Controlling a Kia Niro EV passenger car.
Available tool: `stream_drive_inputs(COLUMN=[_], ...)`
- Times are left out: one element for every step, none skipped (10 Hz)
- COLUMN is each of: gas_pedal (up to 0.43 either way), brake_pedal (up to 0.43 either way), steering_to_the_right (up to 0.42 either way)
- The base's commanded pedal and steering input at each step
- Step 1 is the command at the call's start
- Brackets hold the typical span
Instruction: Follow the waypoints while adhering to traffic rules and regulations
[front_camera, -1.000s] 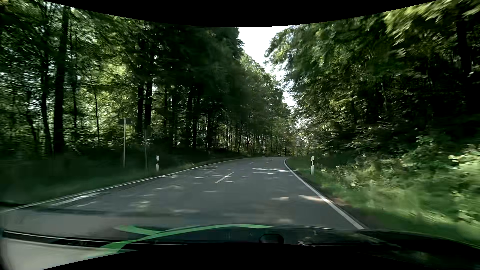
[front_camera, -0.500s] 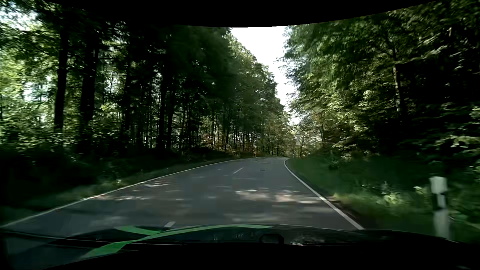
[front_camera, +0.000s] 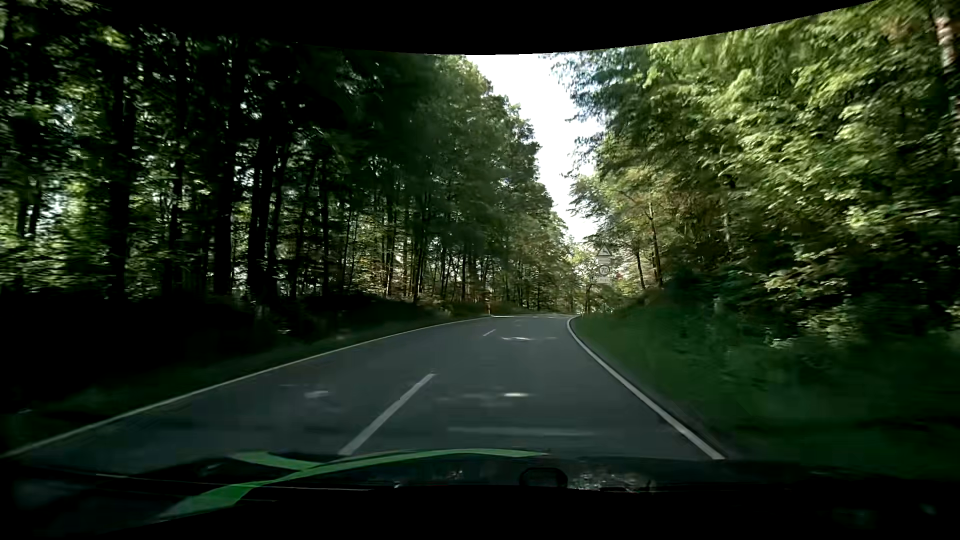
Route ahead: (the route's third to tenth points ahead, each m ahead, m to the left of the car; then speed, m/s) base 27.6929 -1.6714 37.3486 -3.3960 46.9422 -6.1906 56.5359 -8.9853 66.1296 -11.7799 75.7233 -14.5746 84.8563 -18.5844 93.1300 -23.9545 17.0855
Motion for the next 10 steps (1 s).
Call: stream_drive_inputs(gas_pedal=[0.118, 0.118, 0.118, 0.118, 0.118, 0.118, 0.13, 0.138, 0.15, 0.169], brake_pedal=[0.0, 0.0, 0.0, 0.0, 0.0, 0.0, 0.0, 0.0, 0.0, 0.0], steering_to_the_right=[0.026, 0.028, 0.03, 0.031, 0.03, 0.03, 0.031, 0.031, 0.03, 0.03])
